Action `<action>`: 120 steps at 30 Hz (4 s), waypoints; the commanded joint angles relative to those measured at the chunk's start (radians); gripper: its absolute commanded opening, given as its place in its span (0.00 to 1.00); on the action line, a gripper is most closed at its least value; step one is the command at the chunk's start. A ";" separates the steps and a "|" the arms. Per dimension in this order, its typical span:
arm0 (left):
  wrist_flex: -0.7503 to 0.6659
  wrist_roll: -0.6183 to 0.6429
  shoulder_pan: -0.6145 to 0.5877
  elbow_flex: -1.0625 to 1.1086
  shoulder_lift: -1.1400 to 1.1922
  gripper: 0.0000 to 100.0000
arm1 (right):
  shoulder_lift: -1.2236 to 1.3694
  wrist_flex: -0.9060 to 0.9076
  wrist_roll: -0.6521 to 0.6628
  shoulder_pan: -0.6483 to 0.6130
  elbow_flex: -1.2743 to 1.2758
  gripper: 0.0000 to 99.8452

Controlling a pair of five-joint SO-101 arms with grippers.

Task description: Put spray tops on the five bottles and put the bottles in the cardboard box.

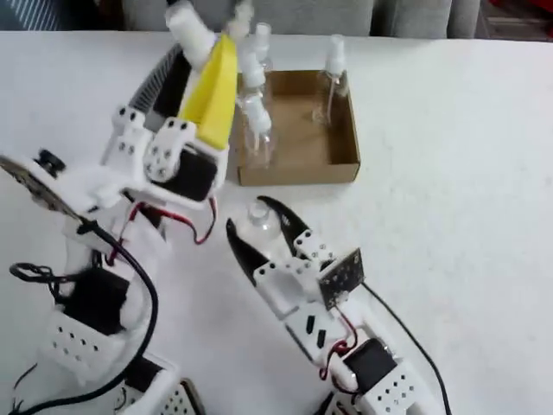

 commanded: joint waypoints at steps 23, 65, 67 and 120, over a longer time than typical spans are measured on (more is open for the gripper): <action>0.068 0.087 0.050 0.281 -0.348 0.02 | -0.028 0.022 -0.034 -0.015 0.011 0.02; 0.138 0.083 0.105 0.647 -0.578 0.02 | -0.028 0.044 -0.034 -0.018 0.011 0.02; 0.138 0.083 0.105 0.667 -0.578 0.02 | -0.028 0.044 -0.034 -0.018 0.011 0.02; 0.376 -0.101 0.203 0.752 -0.825 0.02 | -0.031 0.102 -0.025 -0.013 0.009 0.02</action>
